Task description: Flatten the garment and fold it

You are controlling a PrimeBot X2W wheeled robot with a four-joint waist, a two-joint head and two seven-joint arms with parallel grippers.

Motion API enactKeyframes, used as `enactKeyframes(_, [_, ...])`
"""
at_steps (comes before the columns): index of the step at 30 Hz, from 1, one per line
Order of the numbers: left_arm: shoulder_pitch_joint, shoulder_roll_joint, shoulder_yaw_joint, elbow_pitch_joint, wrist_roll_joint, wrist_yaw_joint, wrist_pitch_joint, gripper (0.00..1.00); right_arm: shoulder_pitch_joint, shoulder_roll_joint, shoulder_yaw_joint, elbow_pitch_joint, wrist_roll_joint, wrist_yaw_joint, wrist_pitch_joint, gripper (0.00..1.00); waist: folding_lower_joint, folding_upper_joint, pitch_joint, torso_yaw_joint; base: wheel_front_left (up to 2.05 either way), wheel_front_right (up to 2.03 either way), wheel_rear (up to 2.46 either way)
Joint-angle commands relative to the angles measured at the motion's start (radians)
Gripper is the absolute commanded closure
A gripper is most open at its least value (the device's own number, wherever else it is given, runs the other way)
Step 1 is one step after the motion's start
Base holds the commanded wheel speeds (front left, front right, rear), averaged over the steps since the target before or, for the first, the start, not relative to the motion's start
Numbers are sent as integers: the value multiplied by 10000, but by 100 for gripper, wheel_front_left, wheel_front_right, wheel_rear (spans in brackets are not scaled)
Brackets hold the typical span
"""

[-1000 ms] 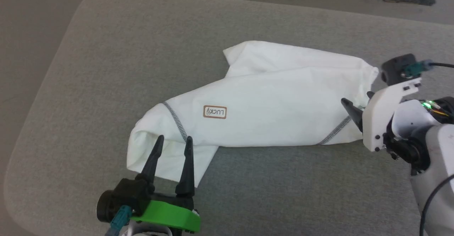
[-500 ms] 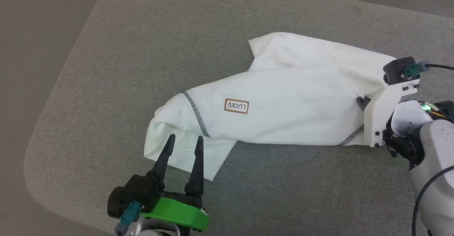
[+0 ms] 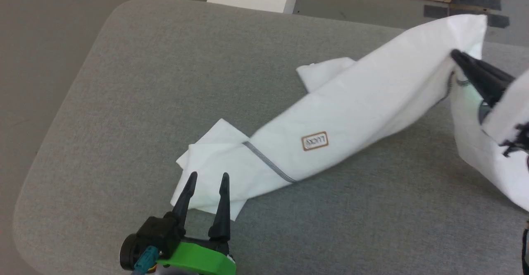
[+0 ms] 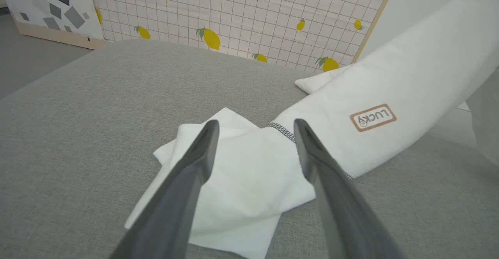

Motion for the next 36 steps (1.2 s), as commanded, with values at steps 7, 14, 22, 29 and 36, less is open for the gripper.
enactKeyframes(7, [95, -65, 40, -128, -114, -141, -47, 0, 65, 1055, -1995, -3537, 141, -13, 2570, 100, 0, 0, 107, -126, 0, 0, 0])
enactKeyframes(14, [-254, -144, -138, 41, -242, -244, -47, 0, -358, 1194, -1990, -3253, -301, -13, 3534, 100, 0, 0, 649, 161, 0, 0, 0])
enactKeyframes(22, [-814, -194, -431, 317, -351, -362, -47, 0, -985, 935, -1053, 699, -2203, -13, 1465, 95, 0, 0, 1129, 762, 0, 0, 0])
enactKeyframes(29, [-956, -208, -438, 516, -378, -341, -47, 0, -1610, 452, -677, 3667, -2823, -13, -1582, 0, 0, 0, 1120, 969, 0, 0, 0])
enactKeyframes(36, [-722, -211, -370, 606, -312, -300, -47, 0, -1165, 26, -94, 3441, -1840, -13, -2047, 0, 0, 0, 560, 485, 0, 0, 0])
